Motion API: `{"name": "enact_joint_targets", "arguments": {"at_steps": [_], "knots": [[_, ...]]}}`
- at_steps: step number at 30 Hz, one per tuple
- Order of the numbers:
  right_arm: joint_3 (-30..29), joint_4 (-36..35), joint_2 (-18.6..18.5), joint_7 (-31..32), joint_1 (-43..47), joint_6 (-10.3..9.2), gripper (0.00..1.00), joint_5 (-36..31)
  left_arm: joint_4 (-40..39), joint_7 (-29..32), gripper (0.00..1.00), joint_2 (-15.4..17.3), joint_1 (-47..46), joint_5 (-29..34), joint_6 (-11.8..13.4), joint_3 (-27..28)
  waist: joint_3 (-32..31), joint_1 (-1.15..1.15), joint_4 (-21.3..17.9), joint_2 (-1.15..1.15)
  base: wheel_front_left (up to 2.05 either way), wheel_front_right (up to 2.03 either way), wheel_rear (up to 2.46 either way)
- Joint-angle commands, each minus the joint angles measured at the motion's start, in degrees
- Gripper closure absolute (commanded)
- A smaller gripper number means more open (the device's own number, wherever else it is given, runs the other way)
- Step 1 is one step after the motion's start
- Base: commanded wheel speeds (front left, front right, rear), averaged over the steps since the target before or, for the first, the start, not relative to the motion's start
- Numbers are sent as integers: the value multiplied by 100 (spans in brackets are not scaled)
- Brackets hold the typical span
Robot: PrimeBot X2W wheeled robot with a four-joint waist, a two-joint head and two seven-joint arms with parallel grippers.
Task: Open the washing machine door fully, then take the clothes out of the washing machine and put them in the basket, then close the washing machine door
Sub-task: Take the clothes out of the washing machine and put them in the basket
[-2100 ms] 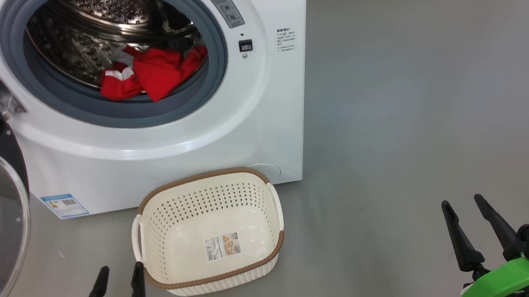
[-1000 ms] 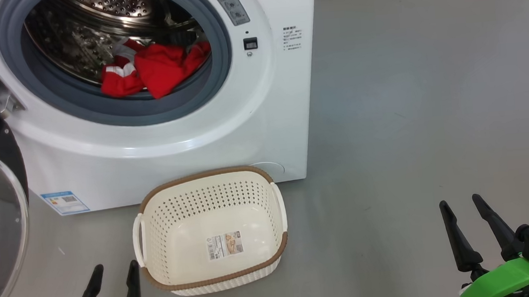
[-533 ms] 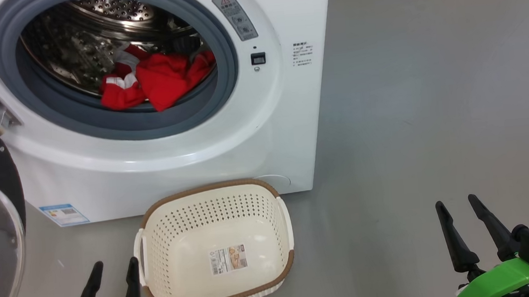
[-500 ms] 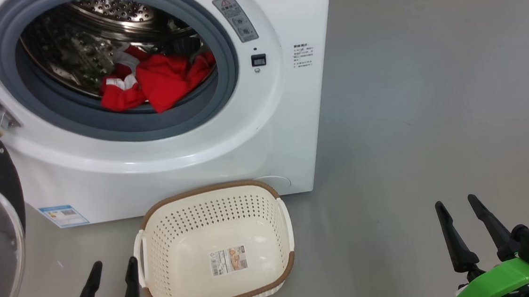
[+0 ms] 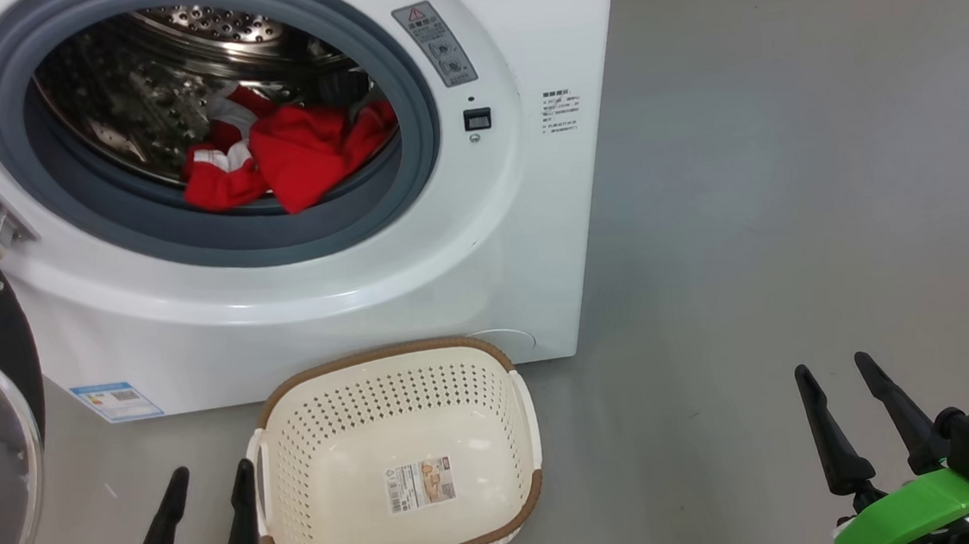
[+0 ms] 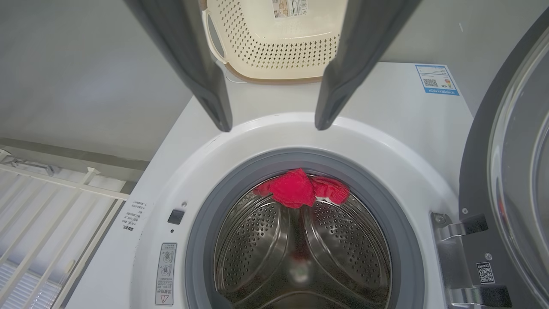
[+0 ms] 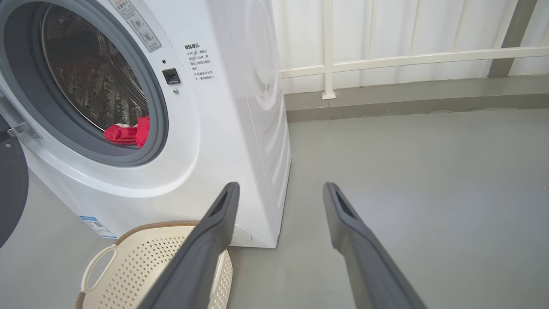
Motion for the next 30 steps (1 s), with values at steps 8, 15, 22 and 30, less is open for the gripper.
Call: {"name": "enact_joint_targets", "arguments": {"at_steps": [8,15,22,30], "knots": [[125,-138,-61,-37,-150,28,0,-20,-66,-29,0,60,-178,-31,-31,114,32,0,15,0,0,0,0],[141,-156,-15,-37,-194,28,0,-18,161,-29,0,31,-493,24,-31,-129,251,0,10,0,0,0,0],[184,-196,79,-37,-424,28,0,-25,1008,-29,0,132,-2023,248,-31,-477,772,0,-48,0,0,0,0],[233,-228,197,-37,-704,28,0,-34,2160,267,0,169,-3783,413,37,-658,1283,0,-168,0,0,0,0]]}}
